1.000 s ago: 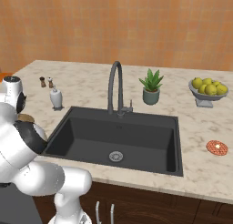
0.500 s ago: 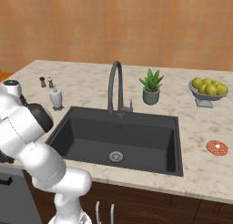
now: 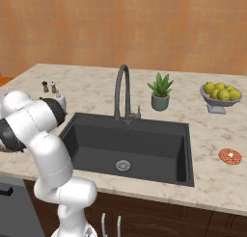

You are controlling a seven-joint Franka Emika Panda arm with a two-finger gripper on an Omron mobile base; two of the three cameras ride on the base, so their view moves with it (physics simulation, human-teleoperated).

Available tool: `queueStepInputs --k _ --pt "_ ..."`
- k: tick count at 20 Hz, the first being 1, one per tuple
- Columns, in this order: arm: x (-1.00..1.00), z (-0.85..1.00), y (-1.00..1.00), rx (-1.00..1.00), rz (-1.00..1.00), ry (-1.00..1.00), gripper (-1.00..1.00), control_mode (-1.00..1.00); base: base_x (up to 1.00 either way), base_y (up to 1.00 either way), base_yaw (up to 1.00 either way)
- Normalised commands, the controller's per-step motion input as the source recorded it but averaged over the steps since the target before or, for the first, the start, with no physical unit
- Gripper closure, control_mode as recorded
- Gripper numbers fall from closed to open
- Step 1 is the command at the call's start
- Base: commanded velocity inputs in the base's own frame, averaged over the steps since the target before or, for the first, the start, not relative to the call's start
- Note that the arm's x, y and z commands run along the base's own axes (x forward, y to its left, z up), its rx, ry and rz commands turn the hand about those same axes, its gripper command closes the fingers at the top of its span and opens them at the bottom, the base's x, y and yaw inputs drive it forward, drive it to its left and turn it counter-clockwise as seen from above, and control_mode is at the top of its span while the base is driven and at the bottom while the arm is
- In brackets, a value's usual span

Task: Pick the bell pepper from the sink and place it in the bowl. Then pick the bowl and place it in the microwave. Then close the microwave door and press the start button.

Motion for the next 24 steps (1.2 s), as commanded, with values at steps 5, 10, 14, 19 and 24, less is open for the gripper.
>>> queueStepInputs --k 5,10,14,19,24 --pt "0.14 -0.37 0.22 -0.01 0.00 0.02 -1.00 -1.00 0.00 0.00 0.00" --pt "0.13 -0.20 0.01 0.00 0.00 0.00 -1.00 -1.00 0.00 0.00 0.00" --pt "-0.06 0.02 -0.01 0.00 0.00 0.00 -1.00 -1.00 0.00 0.00 0.00" --pt "-0.27 0.34 -0.33 0.01 -0.05 0.00 -1.00 -1.00 0.00 0.00 0.00" --pt "-0.08 0.48 -0.20 0.01 -0.24 -0.05 -1.00 -1.00 0.00 0.00 0.00"
